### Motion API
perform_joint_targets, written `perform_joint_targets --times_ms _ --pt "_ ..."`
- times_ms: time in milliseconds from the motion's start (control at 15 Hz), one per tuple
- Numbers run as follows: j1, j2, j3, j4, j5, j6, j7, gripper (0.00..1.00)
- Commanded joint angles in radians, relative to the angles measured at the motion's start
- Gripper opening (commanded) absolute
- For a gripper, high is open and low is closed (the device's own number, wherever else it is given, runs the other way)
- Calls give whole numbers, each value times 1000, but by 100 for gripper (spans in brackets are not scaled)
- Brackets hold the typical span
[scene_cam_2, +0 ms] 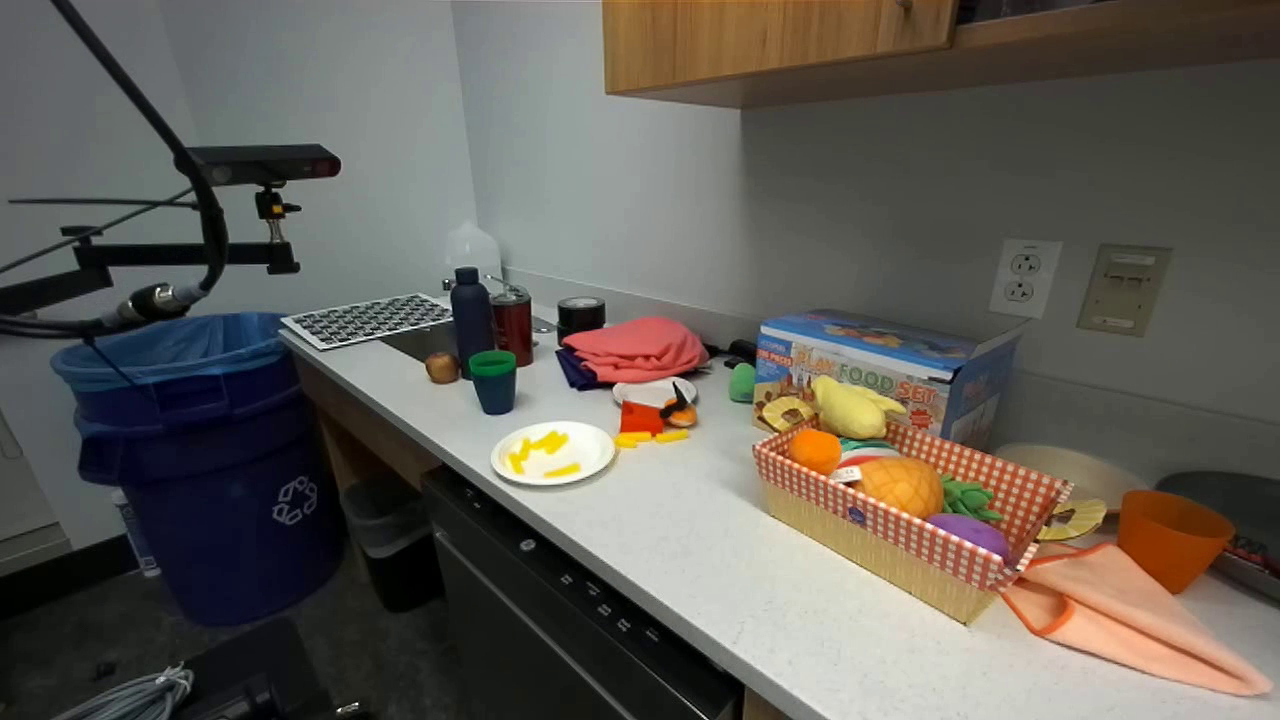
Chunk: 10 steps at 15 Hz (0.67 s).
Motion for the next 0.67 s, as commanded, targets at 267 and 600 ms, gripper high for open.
perform_joint_targets --times_ms 267,600 --pt "-111 43 45 3 -66 65 73 100" --pt "-292 77 142 4 -90 120 123 100"
